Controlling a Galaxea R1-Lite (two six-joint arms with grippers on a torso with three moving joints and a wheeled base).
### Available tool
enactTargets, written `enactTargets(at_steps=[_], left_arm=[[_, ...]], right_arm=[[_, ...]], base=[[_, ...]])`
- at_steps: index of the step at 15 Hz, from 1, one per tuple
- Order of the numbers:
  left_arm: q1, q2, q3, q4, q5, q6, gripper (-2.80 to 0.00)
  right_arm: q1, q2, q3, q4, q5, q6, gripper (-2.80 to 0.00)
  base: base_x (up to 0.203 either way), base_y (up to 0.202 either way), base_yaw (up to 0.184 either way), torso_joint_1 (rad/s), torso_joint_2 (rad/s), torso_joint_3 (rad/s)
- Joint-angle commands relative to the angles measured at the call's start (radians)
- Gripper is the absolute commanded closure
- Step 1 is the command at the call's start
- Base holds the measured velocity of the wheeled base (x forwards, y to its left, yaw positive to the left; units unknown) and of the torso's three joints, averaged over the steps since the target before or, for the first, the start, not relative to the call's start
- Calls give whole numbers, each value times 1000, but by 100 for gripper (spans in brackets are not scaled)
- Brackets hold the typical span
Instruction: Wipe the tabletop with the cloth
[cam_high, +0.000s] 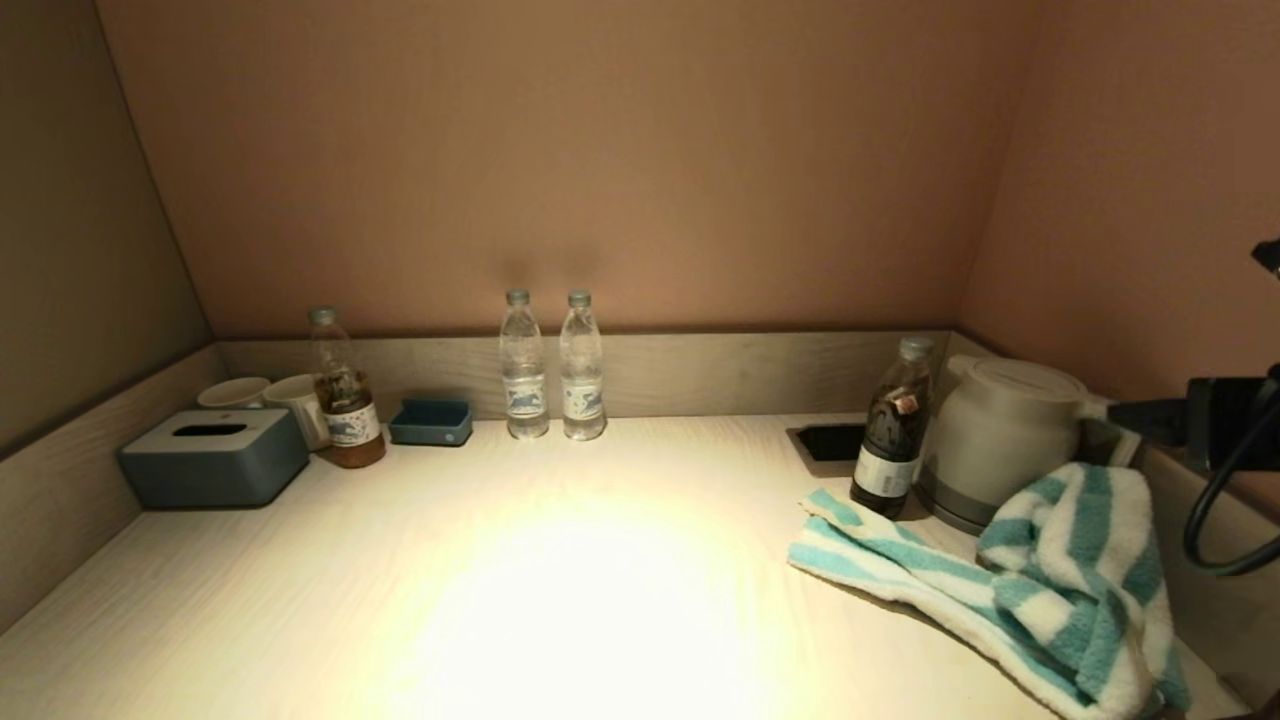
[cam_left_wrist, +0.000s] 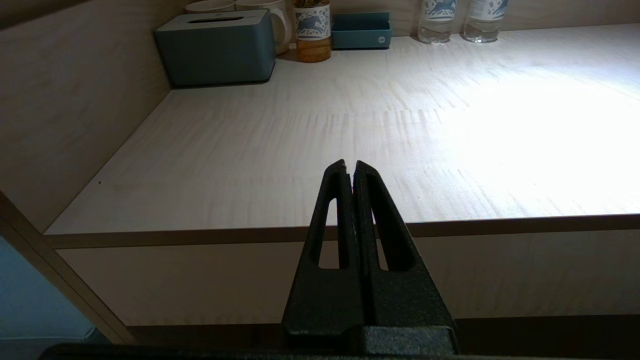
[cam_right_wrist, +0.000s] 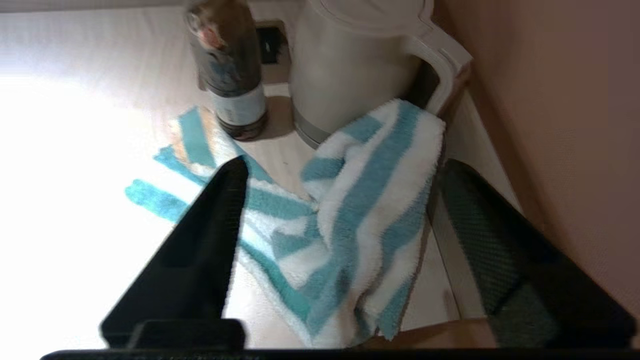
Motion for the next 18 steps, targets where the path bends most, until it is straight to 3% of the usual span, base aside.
enactTargets(at_steps=[1,8,18], left_arm=[[0,1,0,0,0,0,0],[0,1,0,0,0,0,0],[0,1,0,2,0,0,0]], right_arm=[[21,-65,4,0,9,0,0],[43,-260,7,11,101,0,0],[43,-530,38,14,110,9,0]], base=[[0,0,0,0,0,0],[0,0,0,0,0,0],[0,0,0,0,0,0]])
